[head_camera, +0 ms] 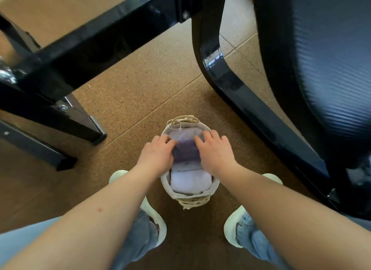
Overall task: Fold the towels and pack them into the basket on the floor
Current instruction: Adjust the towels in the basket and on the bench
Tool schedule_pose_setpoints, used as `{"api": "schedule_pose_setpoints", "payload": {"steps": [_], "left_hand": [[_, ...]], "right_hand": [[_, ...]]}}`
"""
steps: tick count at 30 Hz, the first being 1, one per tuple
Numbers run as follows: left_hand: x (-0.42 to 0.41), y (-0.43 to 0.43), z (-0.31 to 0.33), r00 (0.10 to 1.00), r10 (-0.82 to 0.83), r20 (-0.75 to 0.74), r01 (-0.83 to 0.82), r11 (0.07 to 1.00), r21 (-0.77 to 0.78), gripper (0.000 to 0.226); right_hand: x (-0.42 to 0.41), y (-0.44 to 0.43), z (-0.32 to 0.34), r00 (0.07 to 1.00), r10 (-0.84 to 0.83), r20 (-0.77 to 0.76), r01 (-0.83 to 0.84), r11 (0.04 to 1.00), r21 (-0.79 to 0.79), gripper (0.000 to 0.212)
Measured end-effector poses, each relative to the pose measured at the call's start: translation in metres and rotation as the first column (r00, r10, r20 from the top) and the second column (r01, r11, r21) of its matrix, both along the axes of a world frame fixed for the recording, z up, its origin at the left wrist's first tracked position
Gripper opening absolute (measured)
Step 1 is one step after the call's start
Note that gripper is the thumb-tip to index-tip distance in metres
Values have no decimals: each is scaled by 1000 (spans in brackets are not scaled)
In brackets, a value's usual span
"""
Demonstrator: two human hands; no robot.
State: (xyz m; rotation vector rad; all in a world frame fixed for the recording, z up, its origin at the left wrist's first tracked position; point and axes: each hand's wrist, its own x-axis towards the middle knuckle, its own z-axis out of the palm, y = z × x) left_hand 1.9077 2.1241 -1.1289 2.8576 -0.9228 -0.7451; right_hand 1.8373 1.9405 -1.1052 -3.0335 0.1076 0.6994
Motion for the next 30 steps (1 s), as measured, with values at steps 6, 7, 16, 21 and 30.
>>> {"api": "schedule_pose_setpoints", "payload": {"steps": [6, 7, 16, 21, 30], "left_hand": [[-11, -11, 51, 998, 7, 62, -4, 999, -48, 50], [-14, -12, 59, 997, 4, 77, 0, 999, -54, 50], [-50, -27, 147, 976, -54, 211, 79, 990, -116, 50], [-70, -52, 202, 958, -89, 272, 152, 964, -219, 52], [-96, -127, 283, 910, -220, 353, 366, 825, -430, 50]], "right_hand": [[-17, -2, 48, 991, -98, 95, 94, 995, 39, 63], [-20, -3, 56, 988, -117, 105, 113, 993, 45, 65], [-63, -13, 140, 969, -170, 181, 165, 985, 47, 73], [-91, -28, 193, 943, -195, 271, 185, 981, 61, 73], [-151, -88, 279, 844, -329, 424, 329, 941, 75, 60]]}}
